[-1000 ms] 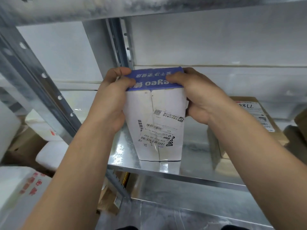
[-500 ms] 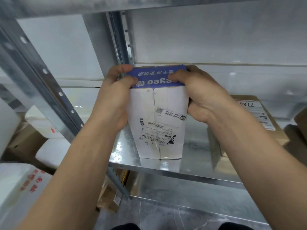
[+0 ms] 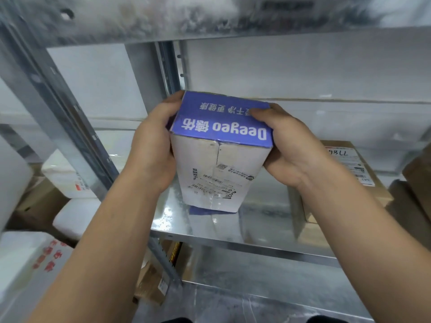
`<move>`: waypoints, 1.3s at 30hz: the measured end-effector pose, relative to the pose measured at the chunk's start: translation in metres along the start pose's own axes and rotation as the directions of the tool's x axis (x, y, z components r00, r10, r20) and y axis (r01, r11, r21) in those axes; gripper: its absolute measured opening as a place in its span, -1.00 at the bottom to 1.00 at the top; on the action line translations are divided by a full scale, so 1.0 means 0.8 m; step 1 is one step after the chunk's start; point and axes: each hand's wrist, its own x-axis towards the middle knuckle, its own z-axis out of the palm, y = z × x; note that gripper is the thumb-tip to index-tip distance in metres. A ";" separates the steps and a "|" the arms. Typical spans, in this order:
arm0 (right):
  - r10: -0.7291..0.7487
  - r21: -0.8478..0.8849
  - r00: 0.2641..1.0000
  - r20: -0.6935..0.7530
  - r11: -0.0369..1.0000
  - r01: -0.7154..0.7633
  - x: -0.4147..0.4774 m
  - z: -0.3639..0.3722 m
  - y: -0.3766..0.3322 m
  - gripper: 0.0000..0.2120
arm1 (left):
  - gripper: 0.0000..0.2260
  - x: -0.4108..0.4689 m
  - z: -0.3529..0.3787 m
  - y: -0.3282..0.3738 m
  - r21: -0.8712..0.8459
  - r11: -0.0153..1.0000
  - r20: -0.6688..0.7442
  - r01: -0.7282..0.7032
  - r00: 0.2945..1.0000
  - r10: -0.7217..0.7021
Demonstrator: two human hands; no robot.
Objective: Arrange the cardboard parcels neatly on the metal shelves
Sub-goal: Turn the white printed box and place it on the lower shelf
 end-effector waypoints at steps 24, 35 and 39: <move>0.155 0.114 0.977 -0.144 0.984 -0.139 -0.017 -0.039 0.078 -0.90 | -0.92 -0.025 -0.040 -0.084 -0.028 0.956 -0.116 0.293 0.949 -0.294; 0.280 -0.083 0.948 -0.150 0.952 -0.295 -0.004 -0.043 0.128 -0.84 | -0.91 -0.022 -0.053 -0.127 0.162 0.837 -0.124 0.522 0.853 -0.508; 0.262 -0.159 0.947 -0.185 0.943 -0.292 -0.006 -0.047 0.141 -0.86 | -0.87 -0.022 -0.054 -0.139 0.232 0.852 -0.128 0.470 0.883 -0.452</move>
